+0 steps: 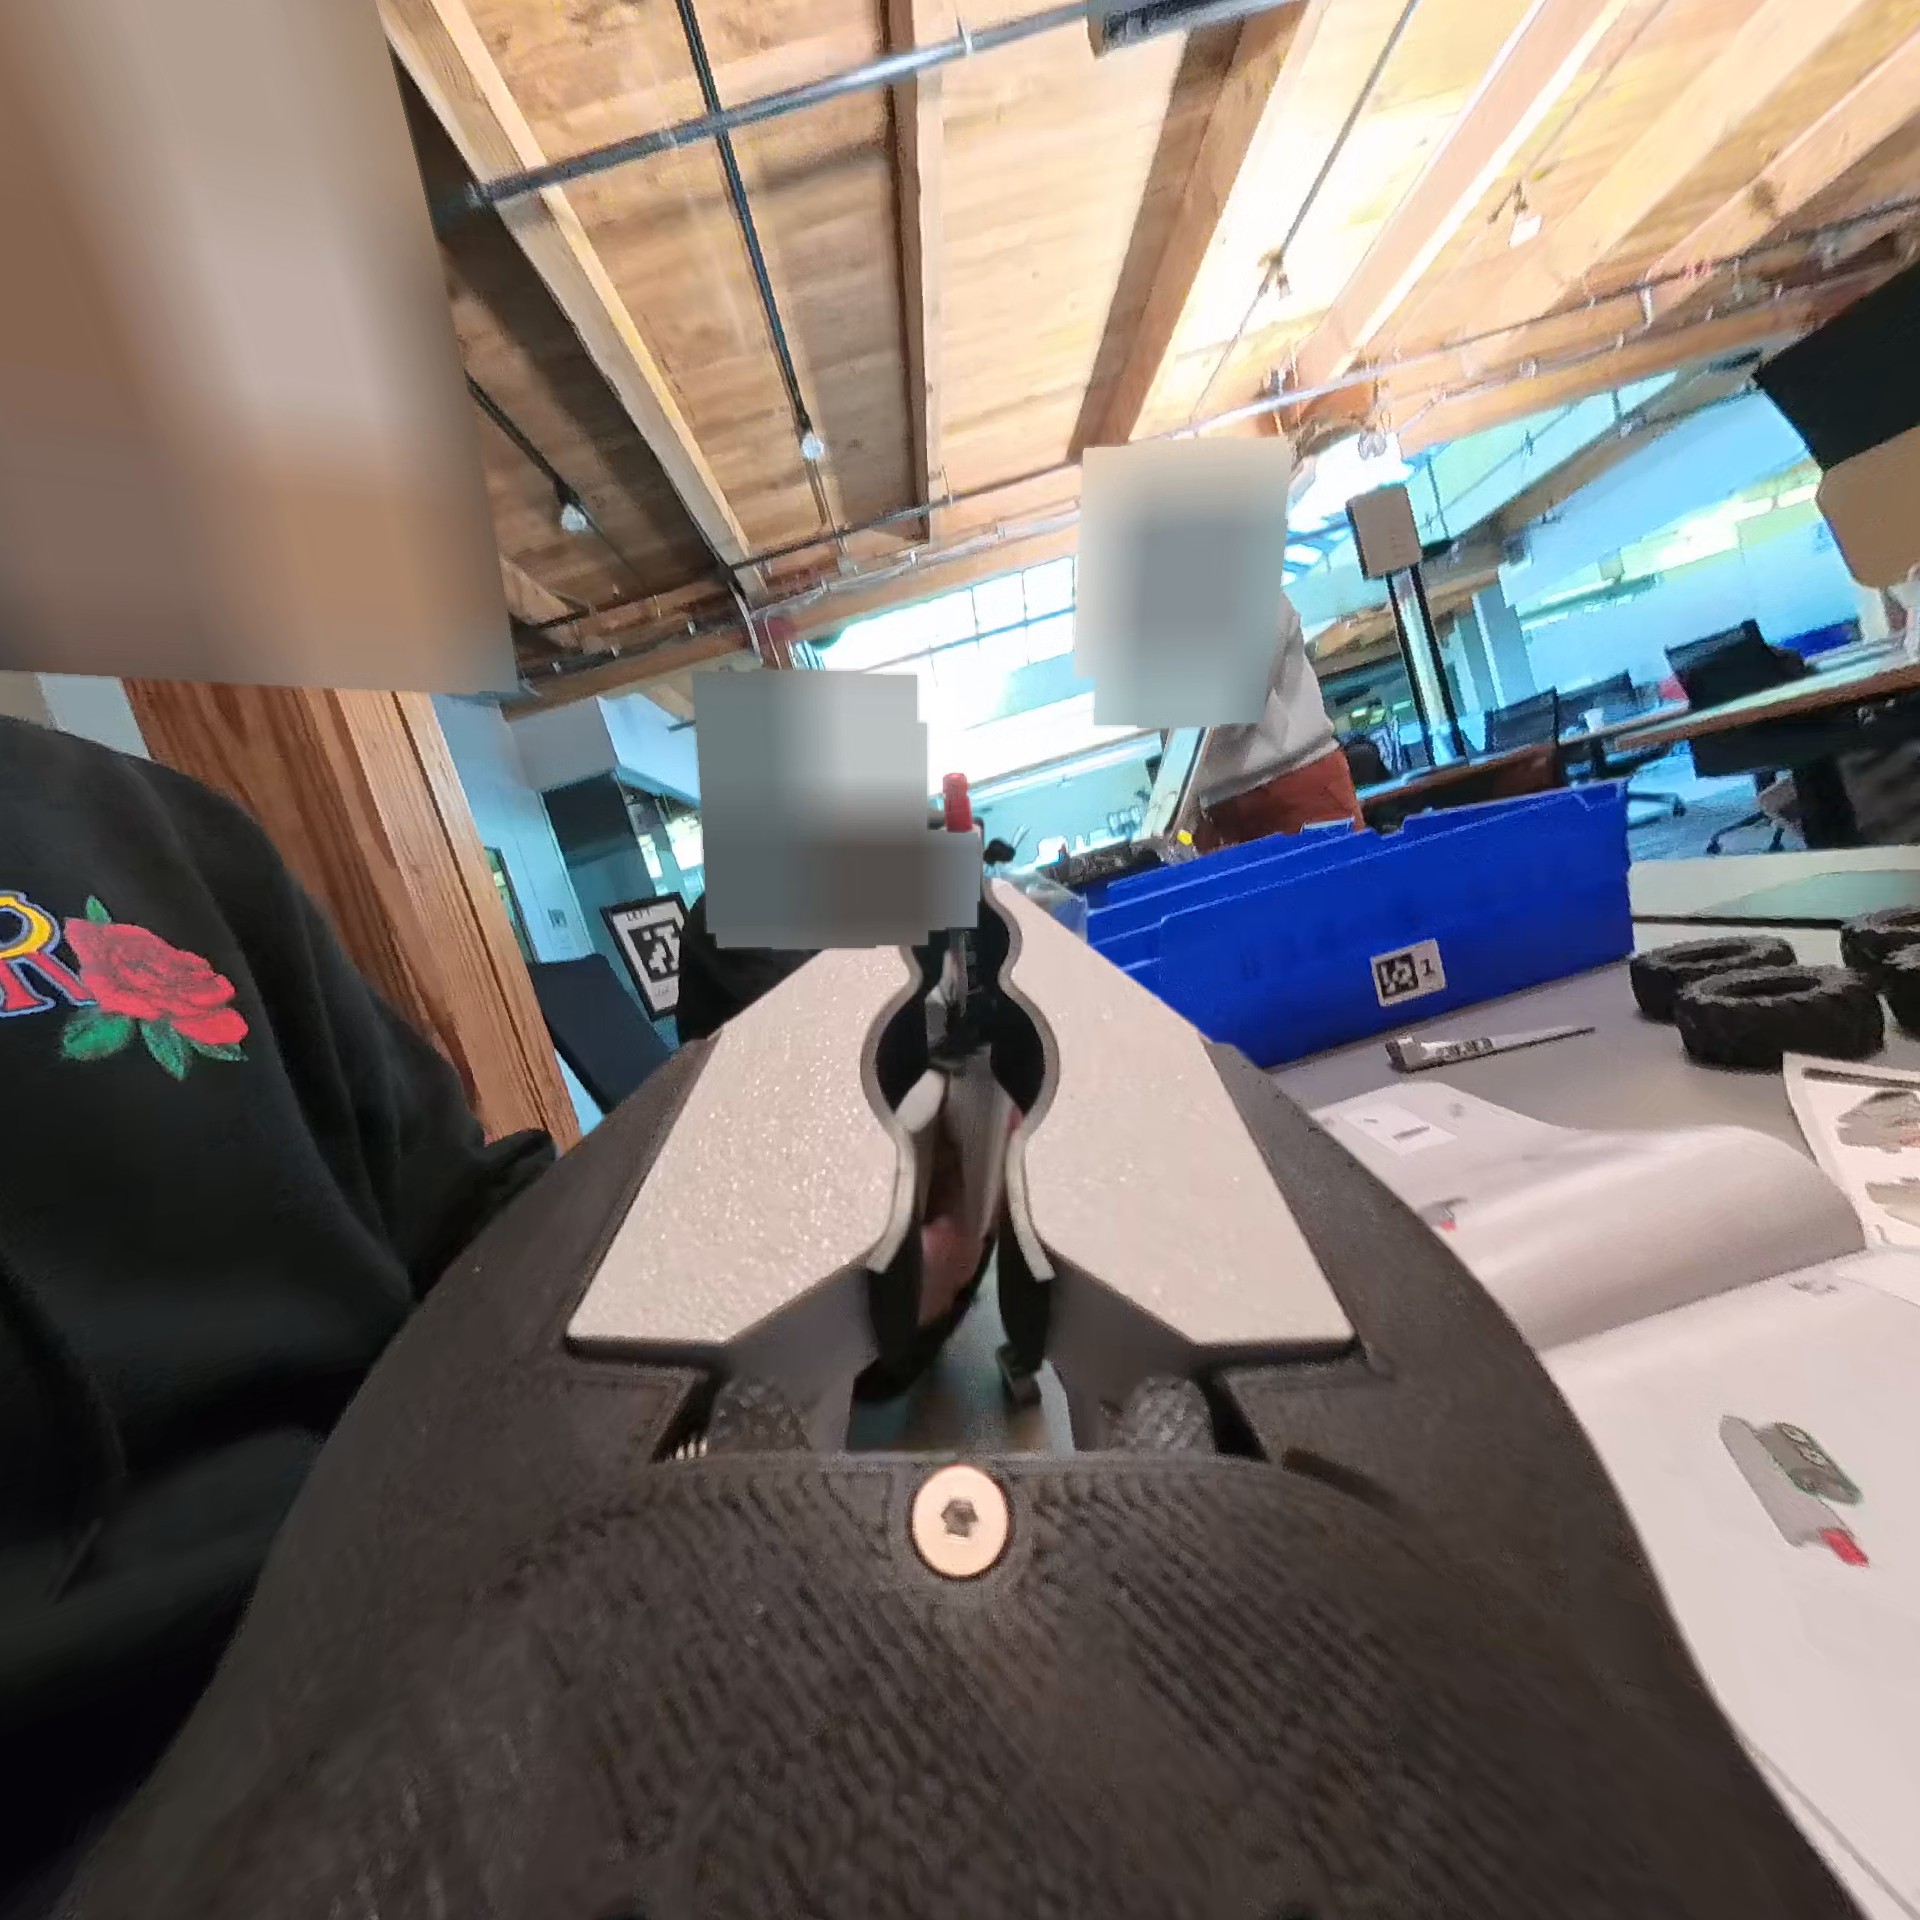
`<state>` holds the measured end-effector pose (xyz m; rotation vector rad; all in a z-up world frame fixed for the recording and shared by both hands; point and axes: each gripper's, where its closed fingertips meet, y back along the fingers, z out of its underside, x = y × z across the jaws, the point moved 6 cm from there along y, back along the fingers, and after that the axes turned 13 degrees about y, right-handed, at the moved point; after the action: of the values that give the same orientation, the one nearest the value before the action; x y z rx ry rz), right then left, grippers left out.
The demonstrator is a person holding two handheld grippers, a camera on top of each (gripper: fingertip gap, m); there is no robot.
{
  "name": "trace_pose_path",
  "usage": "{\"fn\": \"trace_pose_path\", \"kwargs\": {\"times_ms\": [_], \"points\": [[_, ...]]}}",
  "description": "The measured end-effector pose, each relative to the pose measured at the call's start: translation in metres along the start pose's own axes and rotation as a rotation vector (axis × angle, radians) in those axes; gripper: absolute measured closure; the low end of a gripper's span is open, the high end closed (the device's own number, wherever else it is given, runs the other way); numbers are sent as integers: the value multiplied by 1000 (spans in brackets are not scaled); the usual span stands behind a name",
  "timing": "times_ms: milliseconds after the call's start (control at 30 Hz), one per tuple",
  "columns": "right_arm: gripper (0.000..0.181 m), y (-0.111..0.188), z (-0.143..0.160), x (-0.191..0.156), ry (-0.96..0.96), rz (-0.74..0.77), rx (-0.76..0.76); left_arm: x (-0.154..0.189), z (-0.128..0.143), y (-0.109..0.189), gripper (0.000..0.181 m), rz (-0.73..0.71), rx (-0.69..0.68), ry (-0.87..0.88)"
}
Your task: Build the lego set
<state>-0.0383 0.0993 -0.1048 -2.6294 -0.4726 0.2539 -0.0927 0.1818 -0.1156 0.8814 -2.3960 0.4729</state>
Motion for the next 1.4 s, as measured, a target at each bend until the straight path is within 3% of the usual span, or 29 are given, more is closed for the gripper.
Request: {"fn": "trace_pose_path", "kwargs": {"times_ms": [167, 267, 433, 567, 667, 700, 933, 1267, 1367, 1400], "points": [[178, 3, 5, -1, -27, -90, -216, -1, -25, 15, 166, -138, -167, -315], [178, 0, 11, -5, 21, -119, -355, 8, -30, 10, 166, -46, -264, -288], [178, 3, 9, -3, 19, -91, -358, 15, -19, 8, 162, 49, -420, -276], [178, 4, 11, -4, 28, -97, -380, 12, -20, 6, 170, -4, -374, -317], [178, -1, 17, -9, 29, -126, -407, 9, -18, 5, 166, -24, -388, -295], [178, -3, 19, -10, 30, -136, -422, 12, -16, 6, 176, 11, -403, -297], [178, -2, 18, -11, -7, -151, -400, 12, -18, 5, 176, 32, -389, -201], [168, -2, 16, -10, -26, -145, -360, 12, -22, 7, 176, -5, -379, -220], [154, -1, 16, -5, 27, -81, -388, 16, -31, 11, 176, 8, -329, -187], [174, 0, 16, -8, 37, -119, -387, 16, -32, 12, 176, 5, -333, -200]]}}
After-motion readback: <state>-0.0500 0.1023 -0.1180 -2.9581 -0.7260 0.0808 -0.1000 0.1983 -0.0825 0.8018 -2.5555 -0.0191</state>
